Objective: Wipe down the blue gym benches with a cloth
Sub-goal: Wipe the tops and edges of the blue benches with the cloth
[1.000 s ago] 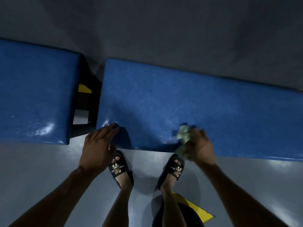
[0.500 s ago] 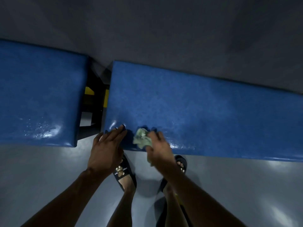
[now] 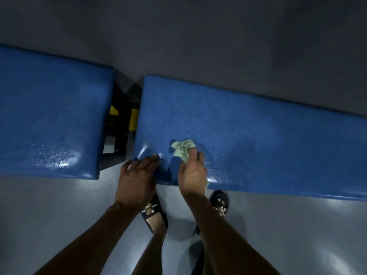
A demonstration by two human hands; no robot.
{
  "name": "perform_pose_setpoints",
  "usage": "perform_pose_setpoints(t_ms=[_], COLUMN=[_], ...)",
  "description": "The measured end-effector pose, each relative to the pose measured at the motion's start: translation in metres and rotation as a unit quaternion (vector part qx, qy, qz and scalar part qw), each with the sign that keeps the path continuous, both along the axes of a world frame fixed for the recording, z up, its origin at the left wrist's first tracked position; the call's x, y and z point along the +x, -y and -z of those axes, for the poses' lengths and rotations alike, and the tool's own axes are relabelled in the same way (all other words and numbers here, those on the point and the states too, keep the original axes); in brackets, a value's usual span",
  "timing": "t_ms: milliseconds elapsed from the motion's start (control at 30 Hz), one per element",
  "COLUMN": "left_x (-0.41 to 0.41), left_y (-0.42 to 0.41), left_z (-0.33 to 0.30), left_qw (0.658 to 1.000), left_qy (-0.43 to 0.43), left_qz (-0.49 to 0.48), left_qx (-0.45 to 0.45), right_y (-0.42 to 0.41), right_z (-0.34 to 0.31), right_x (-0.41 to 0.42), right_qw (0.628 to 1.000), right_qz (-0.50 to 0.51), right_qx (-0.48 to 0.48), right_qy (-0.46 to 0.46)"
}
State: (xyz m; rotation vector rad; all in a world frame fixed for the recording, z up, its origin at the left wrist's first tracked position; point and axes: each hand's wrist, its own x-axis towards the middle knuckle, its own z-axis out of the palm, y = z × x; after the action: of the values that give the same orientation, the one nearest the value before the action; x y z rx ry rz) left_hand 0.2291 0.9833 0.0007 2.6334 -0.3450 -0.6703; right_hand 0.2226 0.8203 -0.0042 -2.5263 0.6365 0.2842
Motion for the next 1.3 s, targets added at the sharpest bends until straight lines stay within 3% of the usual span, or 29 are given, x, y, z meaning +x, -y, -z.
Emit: perform_pose_setpoints(t_ms=[100,167,333,400,467,533,633,733,800,967,1067,1133,1200,1300], left_x=[0.004,0.005,0.008,0.008,0.007,0.009,0.016,0.029,0.041,0.067,0.068,0.068,0.070,0.072], left_y=[-0.002,-0.003,-0.001,0.000,0.000,0.000,-0.002,-0.002,0.001,0.015,0.021,0.022,0.023,0.024], left_z=[-0.002,-0.001,-0.001,-0.002,-0.003,-0.004,-0.008,-0.011,-0.010,-0.002,0.001,0.001,0.002,0.001], left_qw=[1.000,1.000,1.000,1.000,1.000,1.000,1.000,1.000,1.000,0.998,0.996,0.996,0.995,0.995], left_qy=[0.000,0.003,0.008,-0.002,-0.013,-0.019,-0.004,0.018,0.021,0.007,0.003,0.006,0.011,0.018], left_qz=[0.007,0.009,0.006,0.003,0.004,0.012,0.015,0.008,0.007,0.025,0.021,0.017,0.015,0.018], left_qx=[0.000,-0.004,-0.006,-0.004,-0.002,0.002,0.004,0.000,0.004,0.062,0.082,0.092,0.095,0.098], right_y=[0.035,0.091,0.209,0.199,0.151,0.083,0.017,0.048,0.098,0.223,0.187,0.120,0.058,0.051], right_z=[-0.010,-0.011,-0.022,-0.015,0.001,0.011,0.006,0.003,0.001,-0.013,-0.003,0.007,0.011,0.009], right_x=[-0.003,-0.011,-0.030,-0.024,-0.008,0.012,0.034,0.044,0.046,0.054,0.071,0.087,0.099,0.109], right_qw=[0.990,0.985,0.986,0.975,0.979,0.989,0.998,0.980,0.974,0.993,0.986,0.994,0.999,0.987], right_qz=[-0.139,-0.167,0.082,0.152,0.160,0.123,-0.039,-0.193,-0.222,0.056,0.132,0.096,-0.006,-0.151], right_qx=[0.006,-0.035,-0.126,-0.142,-0.119,-0.076,-0.037,-0.048,-0.044,-0.101,-0.100,-0.061,-0.043,-0.047], right_qy=[-0.009,-0.004,-0.078,-0.077,-0.052,-0.006,0.014,-0.005,0.015,-0.024,-0.032,-0.006,-0.006,-0.003])
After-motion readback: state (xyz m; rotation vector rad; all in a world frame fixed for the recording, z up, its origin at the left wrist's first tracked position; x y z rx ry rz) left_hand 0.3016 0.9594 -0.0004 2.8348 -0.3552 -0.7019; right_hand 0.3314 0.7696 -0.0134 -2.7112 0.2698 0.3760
